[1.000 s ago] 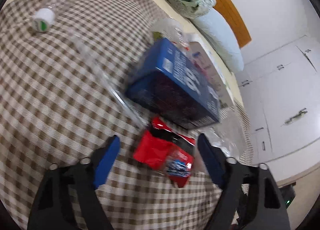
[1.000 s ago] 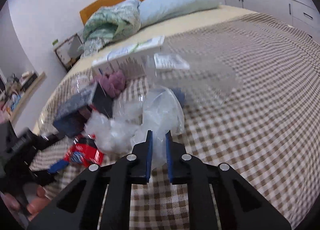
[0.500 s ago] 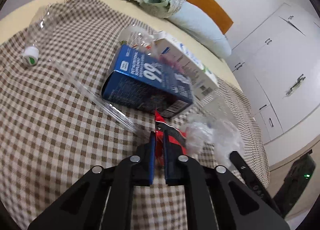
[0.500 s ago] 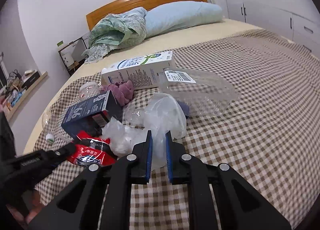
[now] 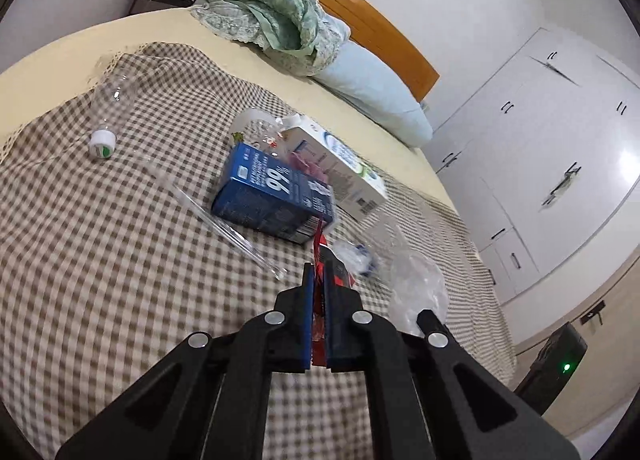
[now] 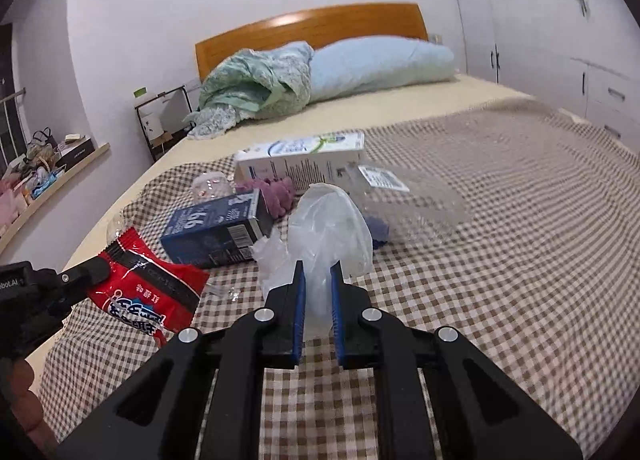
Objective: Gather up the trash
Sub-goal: 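Carry the red snack bag in the left tool while the right tool carries the clear bag to the wastebasket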
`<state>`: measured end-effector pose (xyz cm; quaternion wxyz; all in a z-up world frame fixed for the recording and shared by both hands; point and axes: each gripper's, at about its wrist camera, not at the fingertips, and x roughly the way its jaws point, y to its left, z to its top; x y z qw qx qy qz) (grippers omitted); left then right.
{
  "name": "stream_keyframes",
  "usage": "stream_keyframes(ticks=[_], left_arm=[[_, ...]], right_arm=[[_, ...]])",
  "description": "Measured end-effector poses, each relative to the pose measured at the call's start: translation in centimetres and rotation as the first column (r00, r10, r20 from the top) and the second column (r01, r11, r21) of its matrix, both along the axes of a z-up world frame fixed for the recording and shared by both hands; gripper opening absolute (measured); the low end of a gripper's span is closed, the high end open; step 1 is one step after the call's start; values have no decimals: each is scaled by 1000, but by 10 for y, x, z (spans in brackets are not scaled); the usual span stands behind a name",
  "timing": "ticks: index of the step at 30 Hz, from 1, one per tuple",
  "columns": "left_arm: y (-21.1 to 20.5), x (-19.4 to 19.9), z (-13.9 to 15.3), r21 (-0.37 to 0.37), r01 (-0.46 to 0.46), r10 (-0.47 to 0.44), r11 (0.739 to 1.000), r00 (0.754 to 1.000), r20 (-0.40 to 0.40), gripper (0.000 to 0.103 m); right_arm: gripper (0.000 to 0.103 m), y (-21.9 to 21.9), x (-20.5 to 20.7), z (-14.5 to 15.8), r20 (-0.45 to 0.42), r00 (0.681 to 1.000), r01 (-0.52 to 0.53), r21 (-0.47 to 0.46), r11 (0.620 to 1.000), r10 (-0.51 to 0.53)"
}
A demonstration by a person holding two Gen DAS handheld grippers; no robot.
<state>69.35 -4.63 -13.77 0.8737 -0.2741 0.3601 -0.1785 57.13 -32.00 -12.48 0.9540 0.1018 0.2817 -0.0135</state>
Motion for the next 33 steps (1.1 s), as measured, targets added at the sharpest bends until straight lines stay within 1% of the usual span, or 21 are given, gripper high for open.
stream_keyframes(ticks=[2, 4, 5, 7, 8, 10, 13, 15, 17, 18, 20, 22, 24, 25, 27, 29, 31, 32, 33], left_arm=[[-4, -15, 2, 1, 4, -4, 1000, 1000, 14, 1], [-9, -28, 4, 29, 8, -8, 1000, 1000, 26, 1], [-13, -37, 4, 48, 13, -15, 999, 999, 31, 1], [-23, -54, 2, 91, 23, -26, 996, 999, 38, 1], [-28, -63, 2, 113, 28, -34, 993, 998, 44, 1], [-36, -83, 0, 132, 47, -54, 990, 997, 52, 1], [-51, -119, -3, 156, 83, -93, 984, 994, 58, 1], [-62, -142, -7, 199, 88, -102, 976, 993, 65, 1], [-73, -161, -9, 242, 94, -112, 966, 992, 64, 1], [-78, -169, -8, 252, 97, -118, 963, 991, 68, 1], [-91, -190, -1, 247, 117, -142, 962, 986, 88, 1], [-110, -210, 4, 222, 152, -177, 963, 979, 99, 1], [-130, -223, 5, 202, 185, -205, 962, 975, 82, 1], [-145, -229, 2, 195, 212, -227, 958, 972, 58, 1], [-175, -240, -6, 193, 259, -266, 946, 964, 15, 1], [-212, -255, -16, 205, 328, -328, 922, 944, -33, 1], [-249, -271, -26, 226, 395, -386, 891, 919, -82, 1], [-272, -280, -34, 245, 434, -418, 867, 901, -116, 1], [-287, -287, -40, 261, 458, -437, 850, 889, -137, 1]], right_arm=[[12, 2, -21, 2, 6, 1000, 21, -16, 1000, -21], [12, 3, -40, 1, 0, 999, 41, -28, 999, -41], [12, 1, -56, -3, -11, 999, 49, -23, 999, -49], [12, -3, -75, -9, -32, 998, 59, -5, 998, -60], [12, -9, -91, -14, -51, 996, 68, 16, 998, -67], [12, -15, -110, -16, -60, 995, 81, 40, 996, -79], [12, -27, -144, -10, -43, 994, 104, 65, 992, -101], [12, -39, -169, -3, -26, 992, 124, 74, 990, -122], [12, -54, -192, 3, -12, 989, 146, 60, 988, -145], [12, -64, -203, 5, -10, 987, 160, 39, 986, -160], [12, -87, -226, 9, -3, 981, 195, -4, 981, -195], [12, -120, -253, 14, 0, 970, 243, -46, 969, -243], [12, -149, -276, 16, -7, 958, 286, -78, 955, -288], [12, -169, -292, 17, -10, 948, 314, -97, 944, -317], [12, -198, -321, 14, -19, 934, 351, -123, 928, -356], [12, -233, -356, 6, -38, 912, 401, -124, 908, -408], [12, -258, -383, -7, -67, 896, 431, -106, 896, -439], [12, -273, -399, -19, -93, 883, 452, -88, 888, -459], [12, -287, -413, -32, -123, 870, 473, -65, 879, -477]])
